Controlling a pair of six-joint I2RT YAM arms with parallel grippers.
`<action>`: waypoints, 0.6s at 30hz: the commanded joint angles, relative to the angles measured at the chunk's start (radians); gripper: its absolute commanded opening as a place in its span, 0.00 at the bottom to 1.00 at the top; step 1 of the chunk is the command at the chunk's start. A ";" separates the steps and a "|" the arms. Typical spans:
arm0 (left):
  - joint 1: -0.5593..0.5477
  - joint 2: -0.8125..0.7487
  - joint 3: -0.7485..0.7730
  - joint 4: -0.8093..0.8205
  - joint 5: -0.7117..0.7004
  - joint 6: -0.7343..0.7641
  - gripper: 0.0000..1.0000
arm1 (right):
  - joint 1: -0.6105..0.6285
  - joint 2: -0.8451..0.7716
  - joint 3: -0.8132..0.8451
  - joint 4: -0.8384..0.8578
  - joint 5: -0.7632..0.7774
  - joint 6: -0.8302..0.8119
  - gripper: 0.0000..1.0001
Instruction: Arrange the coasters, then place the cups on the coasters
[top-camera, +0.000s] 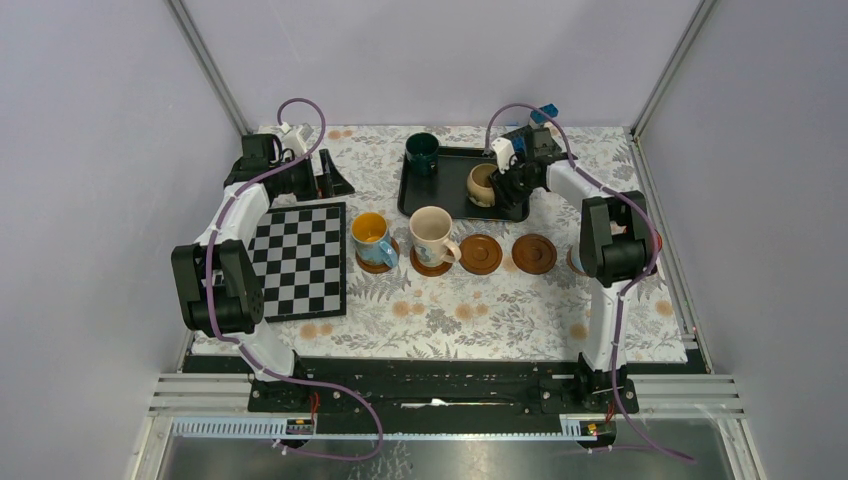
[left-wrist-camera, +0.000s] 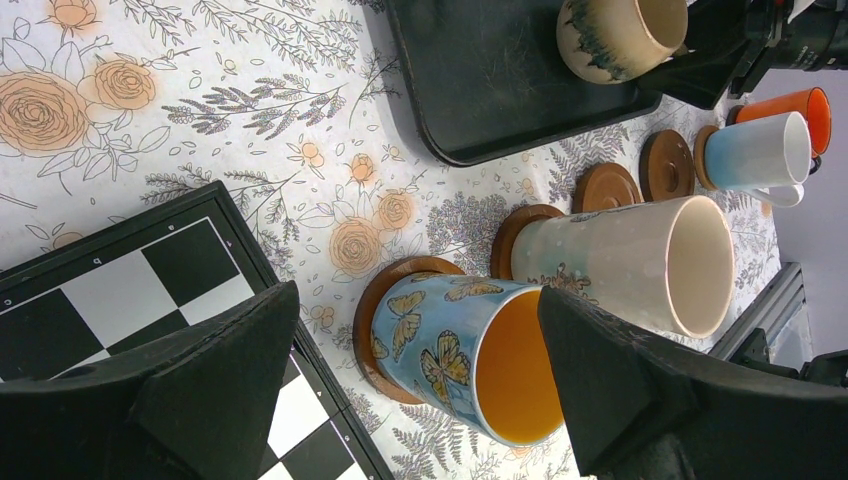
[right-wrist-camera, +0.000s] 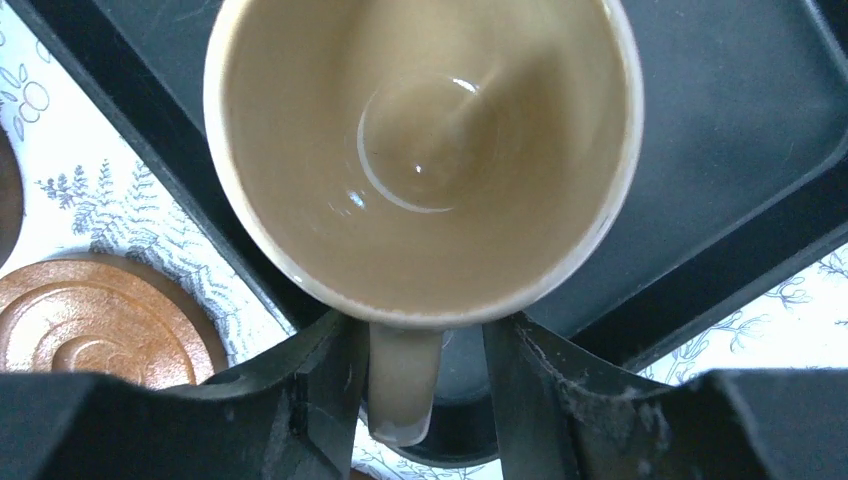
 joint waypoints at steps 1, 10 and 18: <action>0.007 -0.025 0.012 0.054 0.024 -0.006 0.99 | 0.000 0.034 0.085 -0.066 0.000 -0.008 0.51; 0.006 -0.028 0.008 0.054 0.020 -0.003 0.99 | 0.001 0.051 0.109 -0.072 -0.011 -0.002 0.19; 0.007 -0.032 0.009 0.049 0.024 0.003 0.99 | -0.001 -0.093 -0.040 0.085 -0.025 0.079 0.00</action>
